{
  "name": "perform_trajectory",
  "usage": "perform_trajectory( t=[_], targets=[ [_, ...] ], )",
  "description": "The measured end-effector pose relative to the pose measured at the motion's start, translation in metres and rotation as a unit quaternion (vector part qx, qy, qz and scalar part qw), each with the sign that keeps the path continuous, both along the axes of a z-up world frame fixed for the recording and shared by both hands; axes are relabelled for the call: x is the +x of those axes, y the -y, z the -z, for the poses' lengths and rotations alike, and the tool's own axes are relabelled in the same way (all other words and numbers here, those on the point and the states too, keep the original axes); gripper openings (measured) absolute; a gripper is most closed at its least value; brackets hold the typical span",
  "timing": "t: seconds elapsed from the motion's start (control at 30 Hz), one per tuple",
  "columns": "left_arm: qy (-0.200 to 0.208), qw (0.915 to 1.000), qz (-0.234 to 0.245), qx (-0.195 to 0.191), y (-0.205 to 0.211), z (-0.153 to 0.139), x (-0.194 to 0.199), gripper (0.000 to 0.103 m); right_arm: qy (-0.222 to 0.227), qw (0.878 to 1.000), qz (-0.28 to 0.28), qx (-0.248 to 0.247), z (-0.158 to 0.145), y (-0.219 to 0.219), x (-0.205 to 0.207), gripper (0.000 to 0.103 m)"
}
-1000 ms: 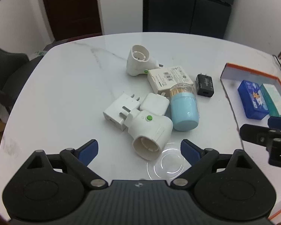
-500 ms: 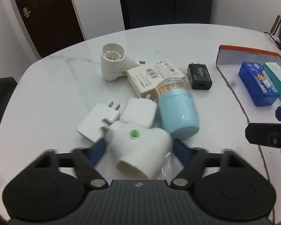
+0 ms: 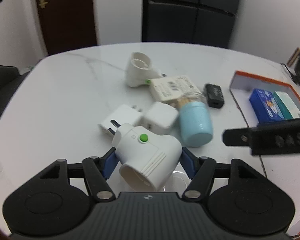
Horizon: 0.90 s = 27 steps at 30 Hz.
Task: Organize rigid objects
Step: 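Grasp the white plug adapter with the left gripper while the right grasps the toothpick jar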
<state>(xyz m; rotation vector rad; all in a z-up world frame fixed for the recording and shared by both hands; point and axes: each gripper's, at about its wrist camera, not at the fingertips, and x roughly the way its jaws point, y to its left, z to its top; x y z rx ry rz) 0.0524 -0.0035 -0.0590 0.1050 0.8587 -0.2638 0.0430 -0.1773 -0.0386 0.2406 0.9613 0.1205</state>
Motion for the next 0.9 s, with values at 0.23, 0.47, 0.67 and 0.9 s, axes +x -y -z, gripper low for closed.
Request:
perform_trajectory(
  t=[0.23, 0.47, 0.67, 0.9],
  targets=[
    [0.008, 0.9991, -0.041, -0.005, -0.029, -0.011, 0.006, 0.067, -0.011, 1.000, -0.021, 0.002, 0.009, -0.026, 0.036, 0.085],
    [0.010, 0.9984, -0.055, -0.010, -0.044, -0.016, 0.010, 0.067, -0.038, 0.999, -0.023, -0.030, 0.029, -0.044, 0.071, 0.084],
    [0.006, 0.9980, -0.061, -0.017, -0.047, -0.015, 0.016, 0.067, -0.024, 0.997, -0.037, -0.060, 0.034, -0.050, 0.079, 0.061],
    [0.005, 0.9978, -0.064, -0.019, -0.044, -0.017, 0.015, 0.067, -0.019, 0.999, -0.033, -0.037, 0.025, -0.045, 0.053, 0.059]
  ],
)
